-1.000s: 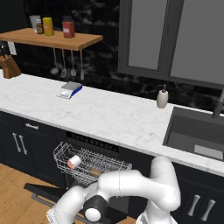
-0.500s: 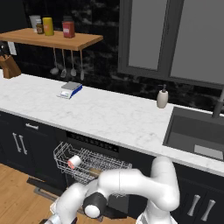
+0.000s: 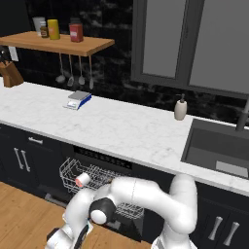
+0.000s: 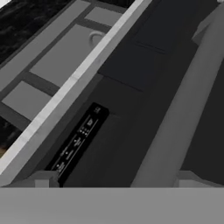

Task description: Pick up the cup and bowl from the counter, place them in the dishwasher, and close the dishwasher door.

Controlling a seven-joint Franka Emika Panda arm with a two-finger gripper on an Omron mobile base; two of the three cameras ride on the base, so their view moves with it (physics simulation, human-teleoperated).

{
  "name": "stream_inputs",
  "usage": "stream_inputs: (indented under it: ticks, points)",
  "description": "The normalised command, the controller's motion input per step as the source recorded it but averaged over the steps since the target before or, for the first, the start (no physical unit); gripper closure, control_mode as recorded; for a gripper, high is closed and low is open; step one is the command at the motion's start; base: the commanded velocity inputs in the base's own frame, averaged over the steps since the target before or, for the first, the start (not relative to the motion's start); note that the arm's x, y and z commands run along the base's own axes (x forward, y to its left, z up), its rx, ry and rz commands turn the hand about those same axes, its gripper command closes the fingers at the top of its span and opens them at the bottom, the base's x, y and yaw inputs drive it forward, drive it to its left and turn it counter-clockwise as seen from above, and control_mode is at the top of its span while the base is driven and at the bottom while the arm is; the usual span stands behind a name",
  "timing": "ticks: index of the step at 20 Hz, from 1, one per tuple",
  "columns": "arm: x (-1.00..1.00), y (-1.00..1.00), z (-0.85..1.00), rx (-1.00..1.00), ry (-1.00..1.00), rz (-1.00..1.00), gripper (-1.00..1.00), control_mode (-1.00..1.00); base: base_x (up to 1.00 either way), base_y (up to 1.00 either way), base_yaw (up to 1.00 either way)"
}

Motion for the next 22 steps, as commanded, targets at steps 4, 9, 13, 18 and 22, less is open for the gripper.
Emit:
stream_inputs:
  ticks: [4,9,13,18,22]
  points:
    - [1.00,-0.92,0.16,0.00,0.01,0.01,-1.00,-1.00,0.00,0.00,0.00]
    - [1.00,-0.87,0.00,0.04,0.00,0.09,-1.00,-1.00,0.00,0.00,0.00]
    - [0.89,-0.88,0.00,0.03,0.00,0.14,-1.00,-1.00,0.00,0.00,0.00]
    - [0.80,-0.82,0.00,0.03,0.00,0.15,-1.00,-1.00,0.00,0.00,0.00]
    - [0.65,-0.78,0.00,0.03,0.00,0.15,-1.00,-1.00,0.00,0.00,0.00]
